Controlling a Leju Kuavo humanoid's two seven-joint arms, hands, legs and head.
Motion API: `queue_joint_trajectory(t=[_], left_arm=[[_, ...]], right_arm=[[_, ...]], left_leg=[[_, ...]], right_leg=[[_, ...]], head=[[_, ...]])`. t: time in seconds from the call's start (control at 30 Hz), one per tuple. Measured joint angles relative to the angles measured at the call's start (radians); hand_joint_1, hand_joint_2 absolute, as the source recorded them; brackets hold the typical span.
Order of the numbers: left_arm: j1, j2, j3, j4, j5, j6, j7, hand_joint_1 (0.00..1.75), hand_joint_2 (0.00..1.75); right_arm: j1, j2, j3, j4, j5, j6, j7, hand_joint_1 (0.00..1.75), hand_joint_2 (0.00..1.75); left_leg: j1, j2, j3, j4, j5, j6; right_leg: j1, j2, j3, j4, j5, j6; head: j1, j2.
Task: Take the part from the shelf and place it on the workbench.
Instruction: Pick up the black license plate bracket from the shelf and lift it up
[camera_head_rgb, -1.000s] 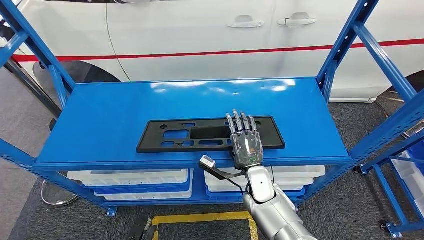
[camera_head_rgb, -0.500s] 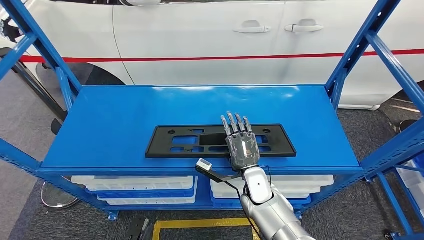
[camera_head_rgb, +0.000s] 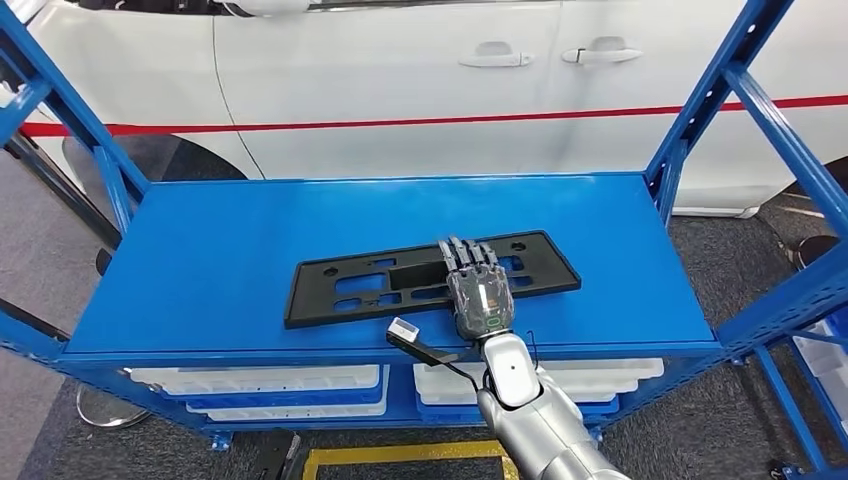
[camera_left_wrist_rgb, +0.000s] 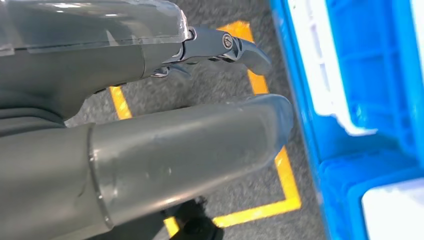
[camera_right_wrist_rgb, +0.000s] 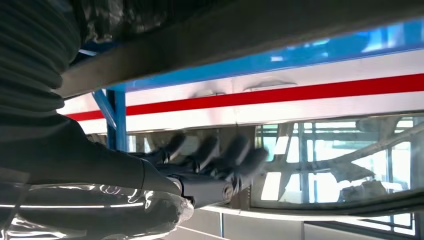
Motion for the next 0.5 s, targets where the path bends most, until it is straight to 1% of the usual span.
queue_joint_trajectory(t=[0.07, 0.13, 0.17, 0.2, 0.23, 0.3, 0.33, 0.37, 0.4, 0.43, 0.47, 0.5], left_arm=[[-0.001, 0.0, 0.0, 0.0, -0.001, 0.006, 0.0, 0.0, 0.0], [-0.001, -0.001, 0.0, 0.0, -0.002, 0.012, 0.0, 0.0, 0.0], [-0.001, -0.001, 0.0, 0.0, -0.003, 0.015, 0.0, 0.0, 0.0], [-0.002, -0.002, 0.0, 0.0, -0.003, 0.017, 0.0, 0.0, 0.0], [-0.004, -0.002, 0.0, 0.0, -0.004, 0.02, 0.0, 0.0, 0.0], [-0.005, -0.003, 0.0, 0.0, -0.004, 0.024, 0.0, 0.0, 0.0], [-0.004, -0.003, 0.0, 0.0, -0.004, 0.026, 0.0, 0.0, 0.0], [-0.004, -0.003, 0.0, 0.0, -0.003, 0.027, 0.0, 0.0, 0.0], [-0.003, -0.003, 0.0, 0.0, -0.003, 0.029, 0.0, 0.0, 0.0], [-0.003, -0.003, 0.0, 0.0, -0.003, 0.03, 0.0, 0.0, 0.0], [-0.003, -0.003, 0.0, 0.0, -0.002, 0.032, 0.0, 0.0, 0.0], [-0.004, -0.003, 0.0, 0.0, -0.001, 0.033, 0.0, 0.0, 0.0]], right_arm=[[-0.001, 0.001, 0.0, 0.0, 0.0, 0.0, -0.001, 1.75, 1.75], [-0.001, 0.002, 0.0, 0.0, 0.0, 0.0, -0.002, 1.75, 1.75], [-0.002, 0.003, 0.0, 0.0, 0.0, 0.0, -0.003, 1.75, 1.75], [-0.003, 0.003, 0.0, 0.0, 0.0, 0.0, -0.003, 1.75, 1.75], [-0.003, 0.003, 0.0, 0.0, 0.0, 0.0, -0.004, 1.75, 1.75], [-0.002, 0.002, 0.0, 0.0, 0.0, 0.0, -0.005, 1.75, 1.75], [-0.001, 0.002, 0.0, 0.0, 0.0, 0.0, -0.006, 1.75, 1.75], [0.0, 0.002, 0.0, 0.0, 0.0, 0.0, -0.006, 1.75, 1.75], [0.0, 0.002, 0.0, 0.0, 0.0, 0.0, -0.006, 1.75, 1.75], [-0.002, 0.002, 0.0, -0.001, 0.0, -0.001, -0.006, 1.75, 1.75], [-0.004, 0.002, 0.0, -0.002, 0.0, -0.002, -0.006, 1.75, 1.75], [-0.006, 0.002, 0.0, -0.004, 0.0, -0.002, -0.006, 1.75, 1.75]], left_leg=[[-0.004, -0.002, 0.006, -0.017, -0.001, 0.01], [-0.002, -0.002, 0.009, -0.023, 0.003, 0.022], [0.0, -0.001, 0.012, -0.029, 0.006, 0.028], [0.002, -0.001, 0.014, -0.033, 0.008, 0.034], [0.002, 0.0, 0.014, -0.034, 0.009, 0.038], [-0.001, 0.002, 0.014, -0.034, 0.008, 0.045], [-0.003, 0.002, 0.014, -0.034, 0.007, 0.046], [-0.004, 0.001, 0.014, -0.032, 0.006, 0.047], [-0.005, 0.001, 0.015, -0.03, 0.005, 0.047], [-0.005, 0.0, 0.016, -0.028, 0.003, 0.046], [-0.005, -0.001, 0.018, -0.025, 0.0, 0.043], [-0.007, -0.002, 0.018, -0.021, -0.004, 0.04]], right_leg=[[0.002, 0.0, -0.001, -0.002, 0.001, 0.011], [0.002, 0.0, 0.001, -0.006, 0.0, 0.021], [0.002, 0.0, -0.002, 0.003, -0.008, 0.025], [0.002, -0.001, -0.012, 0.026, -0.025, 0.027], [0.0, -0.001, -0.033, 0.071, -0.051, 0.028], [-0.002, -0.001, -0.097, 0.206, -0.114, 0.03], [-0.002, -0.001, -0.127, 0.263, -0.132, 0.031], [-0.002, -0.001, -0.139, 0.285, -0.129, 0.031], [-0.002, -0.001, -0.132, 0.266, -0.106, 0.029], [-0.002, -0.001, -0.105, 0.21, -0.07, 0.026], [-0.001, -0.002, -0.07, 0.136, -0.036, 0.022], [0.001, -0.002, -0.039, 0.072, -0.013, 0.018]], head=[[0.0, 0.0], [0.0, 0.0], [0.0, 0.0], [0.0, 0.0], [0.0, 0.0], [0.0, 0.0], [0.0, 0.0], [0.0, 0.0], [0.0, 0.0], [0.0, 0.0], [0.0, 0.0], [0.0, 0.0]])
